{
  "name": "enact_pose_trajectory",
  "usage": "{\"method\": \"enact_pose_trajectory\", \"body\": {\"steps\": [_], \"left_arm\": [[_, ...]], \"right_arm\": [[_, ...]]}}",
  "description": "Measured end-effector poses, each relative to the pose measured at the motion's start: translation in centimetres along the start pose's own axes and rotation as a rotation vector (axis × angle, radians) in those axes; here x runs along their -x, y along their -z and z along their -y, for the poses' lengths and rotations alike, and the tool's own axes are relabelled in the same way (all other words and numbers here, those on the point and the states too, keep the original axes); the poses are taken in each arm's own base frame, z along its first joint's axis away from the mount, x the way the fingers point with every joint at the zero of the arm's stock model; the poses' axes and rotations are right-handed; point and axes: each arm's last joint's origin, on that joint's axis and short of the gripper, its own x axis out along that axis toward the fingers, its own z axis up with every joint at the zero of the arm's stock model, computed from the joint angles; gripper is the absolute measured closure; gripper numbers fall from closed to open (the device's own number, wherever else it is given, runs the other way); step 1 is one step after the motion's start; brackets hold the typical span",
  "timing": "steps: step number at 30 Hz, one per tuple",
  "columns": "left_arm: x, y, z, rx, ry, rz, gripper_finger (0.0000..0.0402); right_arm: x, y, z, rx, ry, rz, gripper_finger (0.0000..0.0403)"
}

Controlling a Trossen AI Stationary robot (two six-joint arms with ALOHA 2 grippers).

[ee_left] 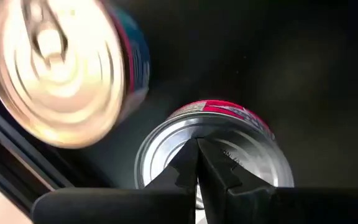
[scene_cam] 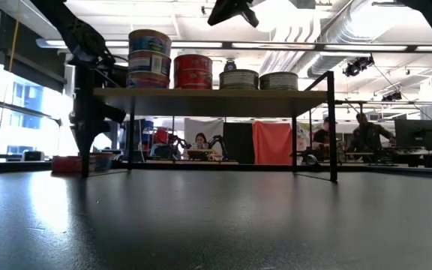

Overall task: Stack canned seafood by type on shelf
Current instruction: Stack the red tuna can on top of the red tuna cans on the shelf

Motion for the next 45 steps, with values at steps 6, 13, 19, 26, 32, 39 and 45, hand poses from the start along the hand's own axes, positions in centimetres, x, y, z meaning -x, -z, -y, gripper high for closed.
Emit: {"method": "enact_pose_trajectory", "body": {"steps": [6,13,19,26,32,39,45], "left_arm": [[0.5,0.7,0.2,0.276,0.071,-0.035,0.0402],[1.3,2.9,0.3,0.378,0.063,-0.18,0.0401],[0.9,4.6,1.3,0.354,0.066,-0.214,0.0401],[1.5,6.1,3.4,0.387,0.078,-0.171,0.0401],[2.9,6.9,4.8,0.425,0.13,-0.127,0.0401],[2.8,8.6,6.7,0.422,0.132,-0.154,0.0401],[3.0,9.8,8.5,0.367,0.102,-0.155,0.0401]], "right_arm": [[0.0,0.2,-0.5,0.012,0.017,0.006,0.0398],[0.0,0.3,-0.8,0.028,0.016,0.006,0.0398],[0.0,0.3,-0.9,0.05,0.014,0.006,0.0398],[0.0,0.3,-0.9,0.065,0.013,0.008,0.0398],[0.0,0.1,-0.9,0.064,0.008,0.027,0.0398],[0.0,-0.2,-1.0,0.063,0.0,0.052,0.0398],[0.0,-0.2,-1.0,0.062,-0.002,0.059,0.0398]]}}
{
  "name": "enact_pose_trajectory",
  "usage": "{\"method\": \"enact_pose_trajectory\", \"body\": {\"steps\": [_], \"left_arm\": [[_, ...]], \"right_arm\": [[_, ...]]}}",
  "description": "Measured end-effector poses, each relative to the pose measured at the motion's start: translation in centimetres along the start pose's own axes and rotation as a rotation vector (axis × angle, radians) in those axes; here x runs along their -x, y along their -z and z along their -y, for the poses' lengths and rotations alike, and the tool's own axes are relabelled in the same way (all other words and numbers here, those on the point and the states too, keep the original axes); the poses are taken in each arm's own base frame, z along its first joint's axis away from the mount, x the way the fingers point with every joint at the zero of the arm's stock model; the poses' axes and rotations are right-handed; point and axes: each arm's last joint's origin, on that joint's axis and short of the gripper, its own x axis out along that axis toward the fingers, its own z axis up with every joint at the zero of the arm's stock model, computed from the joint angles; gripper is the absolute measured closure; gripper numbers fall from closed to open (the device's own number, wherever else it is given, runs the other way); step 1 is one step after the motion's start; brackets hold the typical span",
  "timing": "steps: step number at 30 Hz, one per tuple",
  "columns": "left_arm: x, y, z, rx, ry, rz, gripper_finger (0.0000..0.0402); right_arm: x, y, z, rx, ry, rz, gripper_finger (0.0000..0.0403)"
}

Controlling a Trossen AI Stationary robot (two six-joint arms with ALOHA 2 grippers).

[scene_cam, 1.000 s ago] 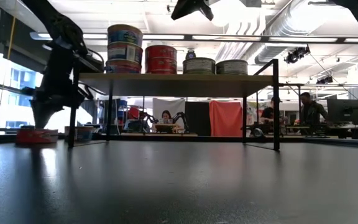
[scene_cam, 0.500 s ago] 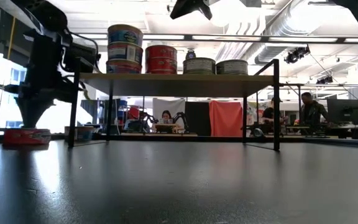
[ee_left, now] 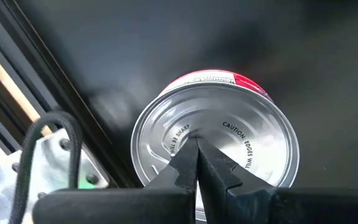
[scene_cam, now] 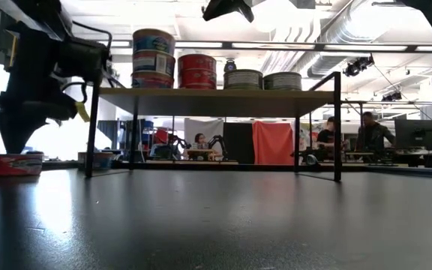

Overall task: Stack canned seafood by type on shelf
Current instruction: Stack the red tuna can on top of the red tuna cans on the shelf

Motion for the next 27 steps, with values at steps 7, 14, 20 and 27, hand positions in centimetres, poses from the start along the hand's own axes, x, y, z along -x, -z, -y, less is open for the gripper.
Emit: {"method": "enact_pose_trajectory", "body": {"steps": [7,14,20,27], "left_arm": [[0.7,0.9,1.3,-0.071,0.036,0.006,0.0401],[1.1,3.3,3.0,-0.235,0.129,-0.086,0.0401],[1.1,6.5,4.6,-0.366,0.165,-0.098,0.0401],[1.8,10.5,8.0,-0.62,0.434,0.062,0.0401]], "right_arm": [[0.0,0.0,0.0,0.0,0.0,0.0,0.0398],[0.0,0.0,0.1,0.004,0.002,0.001,0.0398],[0.0,0.0,0.1,0.024,0.002,0.001,0.0398],[0.0,0.0,-0.2,0.03,-0.057,-0.014,0.0398]]}}
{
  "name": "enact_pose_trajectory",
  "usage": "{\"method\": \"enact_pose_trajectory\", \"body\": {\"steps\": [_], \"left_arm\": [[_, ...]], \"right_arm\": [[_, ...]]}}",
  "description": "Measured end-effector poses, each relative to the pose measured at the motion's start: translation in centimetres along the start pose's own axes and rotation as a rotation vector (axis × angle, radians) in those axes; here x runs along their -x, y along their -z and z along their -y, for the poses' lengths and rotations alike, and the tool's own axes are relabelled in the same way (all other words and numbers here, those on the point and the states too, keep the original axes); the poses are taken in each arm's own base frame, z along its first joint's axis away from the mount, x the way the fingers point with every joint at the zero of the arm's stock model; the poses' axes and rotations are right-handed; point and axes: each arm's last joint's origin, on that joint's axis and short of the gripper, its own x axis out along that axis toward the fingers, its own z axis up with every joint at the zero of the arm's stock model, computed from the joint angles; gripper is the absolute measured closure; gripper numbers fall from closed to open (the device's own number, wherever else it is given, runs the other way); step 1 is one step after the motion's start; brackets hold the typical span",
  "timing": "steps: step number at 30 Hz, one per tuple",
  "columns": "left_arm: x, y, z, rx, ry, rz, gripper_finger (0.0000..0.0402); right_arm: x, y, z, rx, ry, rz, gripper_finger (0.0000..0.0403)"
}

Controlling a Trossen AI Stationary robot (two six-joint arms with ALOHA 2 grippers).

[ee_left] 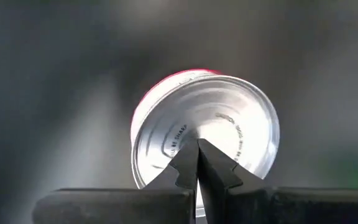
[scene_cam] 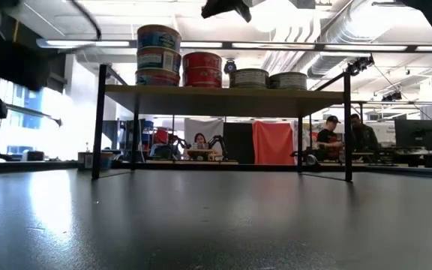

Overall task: Stack canned seafood by type on shelf
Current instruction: Stack the red tuna can on top of the red tuna cans on the shelf

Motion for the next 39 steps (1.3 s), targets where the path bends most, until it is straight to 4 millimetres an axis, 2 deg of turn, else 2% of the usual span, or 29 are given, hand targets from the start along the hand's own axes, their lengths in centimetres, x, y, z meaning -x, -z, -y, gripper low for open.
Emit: {"method": "enact_pose_trajectory", "body": {"steps": [4,8,14,20,23,27,31,36,39], "left_arm": [[-0.5,0.3,2.4,-0.161,0.096,0.163,0.0401],[-1.5,0.0,3.9,-0.273,0.11,0.269,0.0401],[-4.4,-1.0,5.6,-0.369,0.16,0.286,0.0401],[-6.3,-2.4,7.0,-0.382,0.23,0.335,0.0401],[-6.4,-3.7,8.0,-0.389,0.234,0.394,0.0401],[-6.4,-6.4,9.8,-0.381,0.183,0.491,0.0401],[-7.2,-9.8,11.8,-0.379,0.141,0.543,0.0401],[-7.5,-15.1,13.9,-0.4,0.091,0.572,0.0401],[-6.1,-17.3,14.9,-0.44,0.078,0.544,0.0401]], "right_arm": [[0.1,0.8,-1.5,0.039,-0.122,-0.069,0.0398],[0.5,3.4,-4.0,0.069,-0.183,-0.284,0.0398],[0.5,9.9,-9.7,0.106,-0.156,-0.67,0.0398],[0.7,17.3,-15.5,0.211,-0.153,-0.872,0.0398],[2.1,21.4,-17.2,0.229,-0.147,-0.926,0.0399],[5.2,26.9,-18.0,0.145,-0.181,-0.922,0.0402],[8.7,31.1,-17.6,-0.028,-0.265,-0.825,0.0403],[10.9,34.6,-16.2,-0.174,-0.308,-0.687,0.0403],[10.8,35.6,-15.7,-0.22,-0.307,-0.608,0.0403]]}}
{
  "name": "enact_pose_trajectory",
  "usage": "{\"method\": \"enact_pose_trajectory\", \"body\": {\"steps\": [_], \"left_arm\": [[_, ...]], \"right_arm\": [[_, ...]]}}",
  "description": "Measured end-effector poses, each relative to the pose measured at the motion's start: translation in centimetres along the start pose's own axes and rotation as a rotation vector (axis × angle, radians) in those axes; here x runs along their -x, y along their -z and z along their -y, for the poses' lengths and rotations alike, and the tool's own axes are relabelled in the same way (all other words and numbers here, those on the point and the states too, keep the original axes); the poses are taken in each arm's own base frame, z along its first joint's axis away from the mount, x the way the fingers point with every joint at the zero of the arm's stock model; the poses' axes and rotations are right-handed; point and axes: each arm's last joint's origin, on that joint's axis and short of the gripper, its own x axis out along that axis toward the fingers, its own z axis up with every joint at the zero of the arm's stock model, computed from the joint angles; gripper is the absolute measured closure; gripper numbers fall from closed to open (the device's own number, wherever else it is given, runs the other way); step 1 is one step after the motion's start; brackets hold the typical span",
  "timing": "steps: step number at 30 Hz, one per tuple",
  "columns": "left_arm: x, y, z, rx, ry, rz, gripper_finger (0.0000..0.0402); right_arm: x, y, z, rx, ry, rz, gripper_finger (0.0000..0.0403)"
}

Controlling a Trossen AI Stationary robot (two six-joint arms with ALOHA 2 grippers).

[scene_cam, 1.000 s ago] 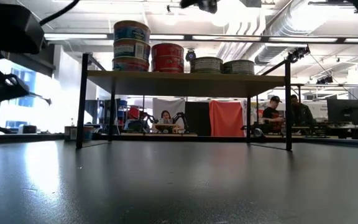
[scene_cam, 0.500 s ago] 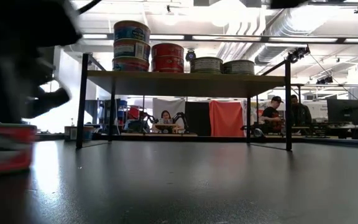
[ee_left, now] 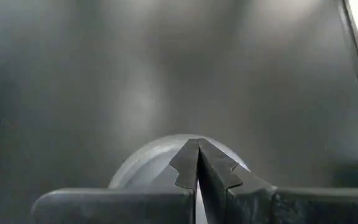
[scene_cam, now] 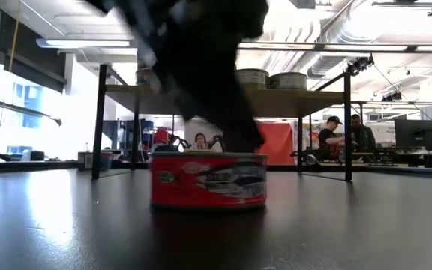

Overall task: Stack canned seafood by type on shelf
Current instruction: Stack the red tuna can on top of the red tuna cans on the shelf

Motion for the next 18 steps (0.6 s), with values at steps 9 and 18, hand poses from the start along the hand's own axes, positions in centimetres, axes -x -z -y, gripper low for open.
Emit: {"method": "enact_pose_trajectory", "body": {"steps": [9,18], "left_arm": [[7.0,-2.2,2.0,-0.144,-0.137,-0.052,0.0401],[8.4,7.0,4.3,-0.075,-0.163,-0.077,0.0401]], "right_arm": [[-4.3,-1.2,1.5,-0.054,-0.02,0.191,0.0403],[-11.1,-4.9,1.6,-0.031,-0.116,0.149,0.0403]]}}
